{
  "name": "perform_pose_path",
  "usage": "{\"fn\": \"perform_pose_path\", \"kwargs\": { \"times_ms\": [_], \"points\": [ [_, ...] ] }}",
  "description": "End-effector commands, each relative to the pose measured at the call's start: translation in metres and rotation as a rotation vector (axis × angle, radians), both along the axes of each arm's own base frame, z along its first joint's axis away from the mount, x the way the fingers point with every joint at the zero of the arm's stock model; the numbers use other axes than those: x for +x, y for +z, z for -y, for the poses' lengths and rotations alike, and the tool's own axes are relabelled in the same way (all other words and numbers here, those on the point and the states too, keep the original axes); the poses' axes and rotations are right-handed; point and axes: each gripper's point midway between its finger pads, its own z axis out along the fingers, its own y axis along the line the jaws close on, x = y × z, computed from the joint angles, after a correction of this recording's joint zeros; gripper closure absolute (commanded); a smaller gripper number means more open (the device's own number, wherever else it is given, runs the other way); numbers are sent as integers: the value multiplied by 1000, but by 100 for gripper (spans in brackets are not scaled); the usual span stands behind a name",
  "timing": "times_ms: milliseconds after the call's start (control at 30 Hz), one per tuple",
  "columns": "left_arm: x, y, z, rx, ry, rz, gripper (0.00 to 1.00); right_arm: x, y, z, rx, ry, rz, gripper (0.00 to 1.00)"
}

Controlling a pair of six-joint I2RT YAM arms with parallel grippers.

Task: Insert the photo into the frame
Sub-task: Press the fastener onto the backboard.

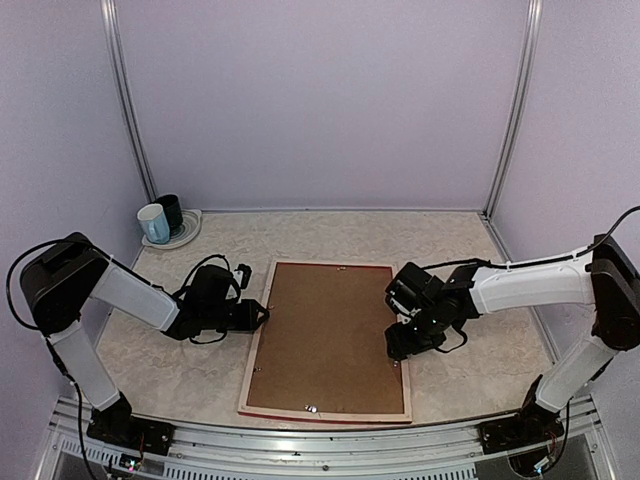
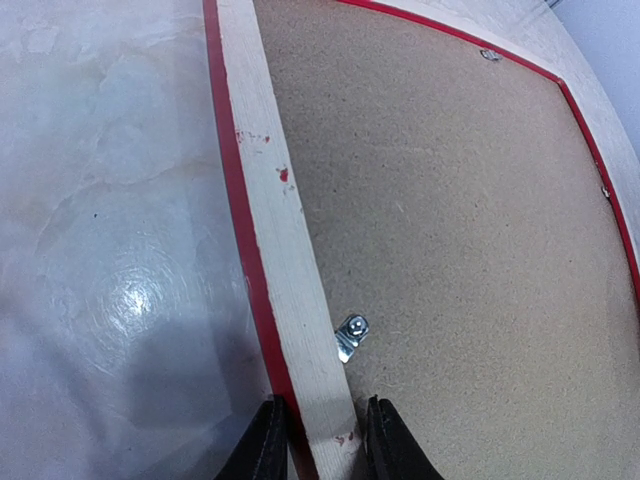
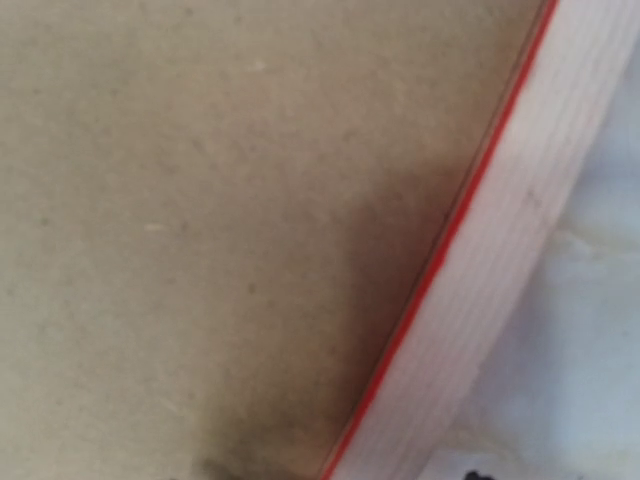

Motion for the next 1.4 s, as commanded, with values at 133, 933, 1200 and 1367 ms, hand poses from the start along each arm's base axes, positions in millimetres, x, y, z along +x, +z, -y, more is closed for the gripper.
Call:
{"fn": "perform_pose_path", "kwargs": {
  "times_ms": [133,933,1200,1367],
  "points": [
    [-58,-73,-39,178,-12,-281,74,-5,-7,-3,22,-38,3,44],
    [-56,-73,-42,176,4,-281,74,-22,-20,6,4,-49,-53,66],
    [-55,-71,-44,170,17,-279,74,-32,-21,8,18,-33,-89,69],
    [-55,-71,-46,168,25,-278,74,-40,-27,9,-20,24,-136,72]
  ]
}}
